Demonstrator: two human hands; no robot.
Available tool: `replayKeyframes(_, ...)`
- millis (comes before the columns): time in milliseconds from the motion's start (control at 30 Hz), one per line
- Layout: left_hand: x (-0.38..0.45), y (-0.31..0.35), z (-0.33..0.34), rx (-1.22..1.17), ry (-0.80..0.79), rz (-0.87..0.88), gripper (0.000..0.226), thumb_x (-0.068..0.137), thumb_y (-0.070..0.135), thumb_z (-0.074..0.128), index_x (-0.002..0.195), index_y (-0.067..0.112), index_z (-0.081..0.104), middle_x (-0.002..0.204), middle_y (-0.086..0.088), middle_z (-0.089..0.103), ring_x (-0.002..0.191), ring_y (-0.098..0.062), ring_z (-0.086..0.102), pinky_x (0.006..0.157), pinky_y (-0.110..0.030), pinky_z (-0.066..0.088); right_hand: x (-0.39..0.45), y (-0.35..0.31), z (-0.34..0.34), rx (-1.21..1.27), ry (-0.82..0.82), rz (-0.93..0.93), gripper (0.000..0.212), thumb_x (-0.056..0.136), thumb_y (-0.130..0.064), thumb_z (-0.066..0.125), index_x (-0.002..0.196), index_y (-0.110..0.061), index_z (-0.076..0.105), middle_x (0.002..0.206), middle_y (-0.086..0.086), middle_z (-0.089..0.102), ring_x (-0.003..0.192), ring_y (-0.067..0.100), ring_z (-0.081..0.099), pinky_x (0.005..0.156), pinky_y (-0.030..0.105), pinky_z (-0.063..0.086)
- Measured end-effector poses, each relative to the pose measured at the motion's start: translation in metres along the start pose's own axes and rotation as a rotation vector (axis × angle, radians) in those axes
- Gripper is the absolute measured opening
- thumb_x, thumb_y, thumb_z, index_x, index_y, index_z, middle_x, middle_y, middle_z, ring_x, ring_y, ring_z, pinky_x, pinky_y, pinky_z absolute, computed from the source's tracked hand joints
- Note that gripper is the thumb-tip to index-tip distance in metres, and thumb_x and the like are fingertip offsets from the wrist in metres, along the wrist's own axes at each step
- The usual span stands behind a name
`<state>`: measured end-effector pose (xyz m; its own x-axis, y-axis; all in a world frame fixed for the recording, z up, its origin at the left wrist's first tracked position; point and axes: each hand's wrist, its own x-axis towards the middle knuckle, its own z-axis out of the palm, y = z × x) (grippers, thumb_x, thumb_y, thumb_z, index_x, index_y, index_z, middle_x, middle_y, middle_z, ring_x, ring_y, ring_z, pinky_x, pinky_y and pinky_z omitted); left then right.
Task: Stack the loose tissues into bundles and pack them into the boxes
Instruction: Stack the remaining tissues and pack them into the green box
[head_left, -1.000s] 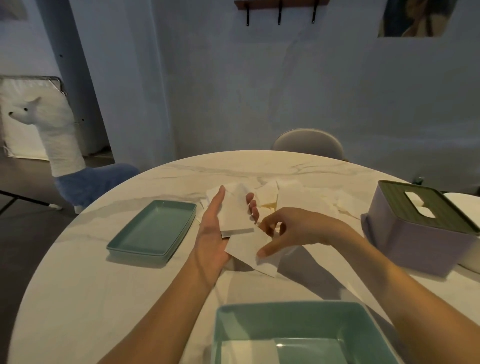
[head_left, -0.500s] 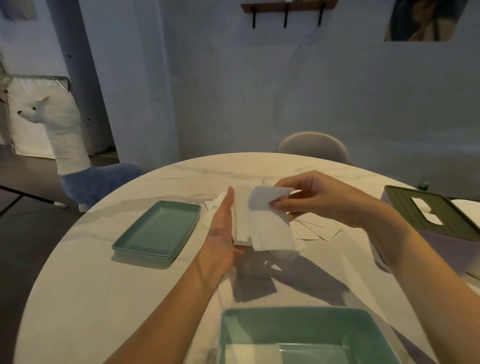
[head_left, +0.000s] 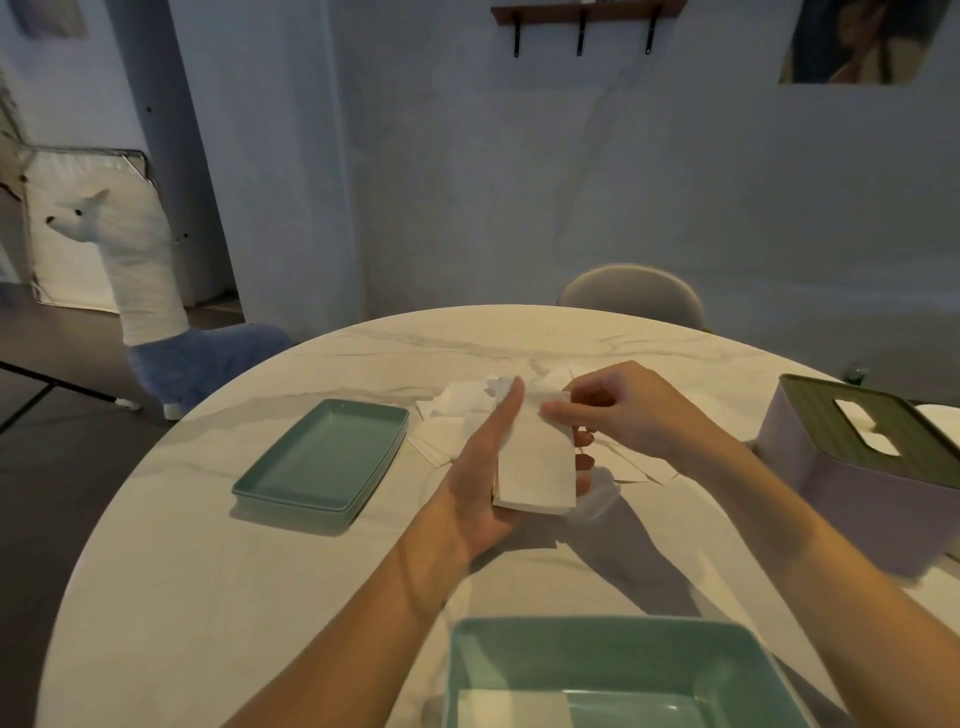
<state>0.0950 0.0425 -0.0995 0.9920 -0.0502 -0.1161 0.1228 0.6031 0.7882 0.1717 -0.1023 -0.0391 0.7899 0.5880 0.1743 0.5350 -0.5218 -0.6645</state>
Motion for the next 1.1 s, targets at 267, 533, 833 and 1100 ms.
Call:
replayKeyframes(267, 0.001, 0.019, -0.018, -0.254, 0.206, 0.069, 0.033, 0.103, 0.014, 0.049, 0.128, -0.005, 0.057, 0.092, -0.018, 0.071, 0.077, -0.025, 0.065, 0.076, -0.034, 0.053, 0.008, 0.03, -0.007, -0.237, -0.027, -0.149, 0.02, 0.086, -0.029, 0.081, 0.1, -0.03, 0.067, 0.101, -0.011, 0.07, 0.086, 0.009, 0.066, 0.069, 0.011, 0.051)
replayKeyframes(533, 0.003, 0.024, -0.035, -0.338, 0.249, 0.15, 0.05, 0.096, 0.036, 0.065, 0.133, 0.004, 0.058, 0.107, -0.02, 0.07, 0.084, -0.028, 0.066, 0.084, -0.04, 0.052, 0.014, 0.059, 0.003, -0.388, -0.352, -0.138, 0.039, 0.072, -0.043, 0.09, 0.107, -0.043, 0.072, 0.108, -0.026, 0.065, 0.1, -0.007, 0.059, 0.093, 0.022, 0.054)
replayKeyframes(833, 0.004, 0.024, -0.033, -0.272, 0.245, 0.094, 0.046, 0.099, 0.045, 0.058, 0.111, 0.002, 0.066, 0.093, -0.016, 0.068, 0.079, -0.024, 0.06, 0.08, -0.038, 0.048, 0.012, 0.046, -0.007, -0.254, -0.022, -0.283, 0.008, 0.095, -0.035, 0.068, 0.099, -0.03, 0.072, 0.093, -0.019, 0.069, 0.087, 0.004, 0.065, 0.073, 0.018, 0.052)
replayKeyframes(1100, 0.01, 0.014, -0.023, -0.215, 0.068, 0.07, 0.078, 0.09, 0.069, 0.06, 0.147, 0.015, 0.055, 0.145, -0.013, 0.056, 0.129, -0.033, 0.053, 0.118, -0.051, 0.035, -0.012, -0.006, -0.044, 0.344, -0.215, -0.314, 0.036, 0.083, -0.039, 0.068, 0.111, -0.017, 0.072, 0.104, -0.004, 0.073, 0.101, 0.022, 0.071, 0.082, 0.028, 0.061)
